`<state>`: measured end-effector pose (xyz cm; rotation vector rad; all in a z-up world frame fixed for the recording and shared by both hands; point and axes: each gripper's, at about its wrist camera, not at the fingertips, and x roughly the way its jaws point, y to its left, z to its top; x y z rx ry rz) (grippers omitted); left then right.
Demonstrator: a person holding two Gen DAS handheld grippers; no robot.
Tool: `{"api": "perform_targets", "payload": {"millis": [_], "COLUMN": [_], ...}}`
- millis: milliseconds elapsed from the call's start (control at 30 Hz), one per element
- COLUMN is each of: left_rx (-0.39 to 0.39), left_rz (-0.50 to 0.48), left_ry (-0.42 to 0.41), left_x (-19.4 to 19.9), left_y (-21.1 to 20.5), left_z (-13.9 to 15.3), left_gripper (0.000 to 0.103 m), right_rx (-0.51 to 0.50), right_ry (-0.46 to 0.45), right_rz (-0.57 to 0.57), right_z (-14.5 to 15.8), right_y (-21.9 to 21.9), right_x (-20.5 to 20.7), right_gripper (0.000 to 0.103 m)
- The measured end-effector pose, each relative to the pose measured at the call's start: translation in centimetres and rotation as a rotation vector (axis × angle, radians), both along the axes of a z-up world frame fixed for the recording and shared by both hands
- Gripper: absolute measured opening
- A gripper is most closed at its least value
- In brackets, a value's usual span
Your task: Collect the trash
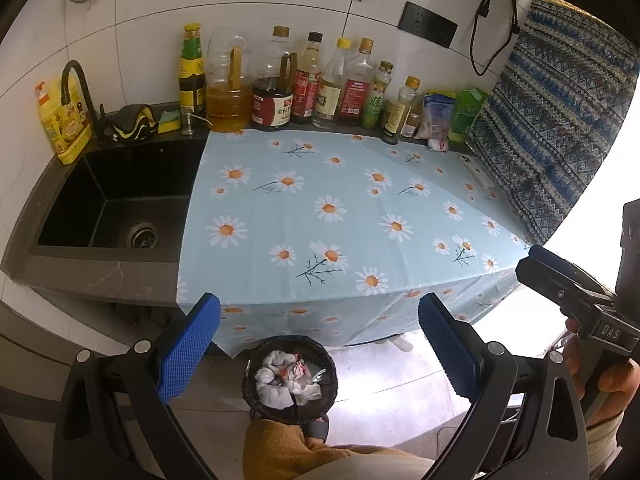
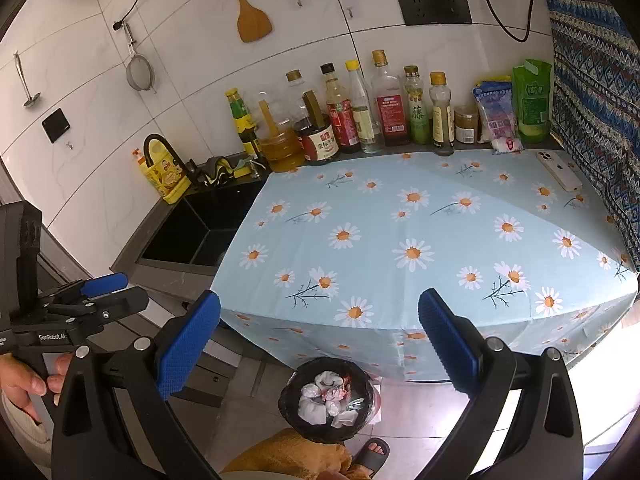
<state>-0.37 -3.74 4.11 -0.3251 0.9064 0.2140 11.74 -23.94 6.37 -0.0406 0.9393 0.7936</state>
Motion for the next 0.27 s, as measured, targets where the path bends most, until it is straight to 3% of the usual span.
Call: {"api": "perform_targets", "payload": {"millis": [267], "left_rx": [-0.011], "left_rz": [-0.005], "left_ry": [0.006], "left_x": [-0.05], "left_y": [-0.03], "left_z": [-0.48], "left_gripper": [0.096], "right_rx": [0.001], "right_ry": [0.005], "right_rz": [0.002], "right_z": [-0.07], "right_y": [0.33], "right_x": [-0.09], "right_gripper": [0.098]}}
